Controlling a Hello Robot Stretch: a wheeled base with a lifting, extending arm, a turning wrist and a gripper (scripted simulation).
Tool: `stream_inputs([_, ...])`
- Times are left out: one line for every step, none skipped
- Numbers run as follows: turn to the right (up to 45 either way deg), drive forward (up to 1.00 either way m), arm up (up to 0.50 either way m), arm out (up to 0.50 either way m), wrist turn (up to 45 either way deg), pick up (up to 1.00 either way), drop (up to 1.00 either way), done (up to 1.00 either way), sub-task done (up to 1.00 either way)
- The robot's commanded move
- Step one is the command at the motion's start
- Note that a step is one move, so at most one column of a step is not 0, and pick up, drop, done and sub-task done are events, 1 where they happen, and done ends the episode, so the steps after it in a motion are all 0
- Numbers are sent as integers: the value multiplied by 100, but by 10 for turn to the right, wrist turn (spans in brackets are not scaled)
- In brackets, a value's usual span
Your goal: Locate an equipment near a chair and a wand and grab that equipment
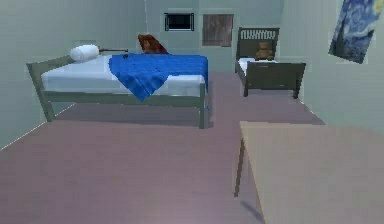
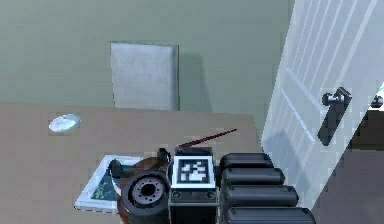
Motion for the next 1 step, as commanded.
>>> stream_inputs([0, 0, -24, 0, 0, 0, 0, 0, 0])
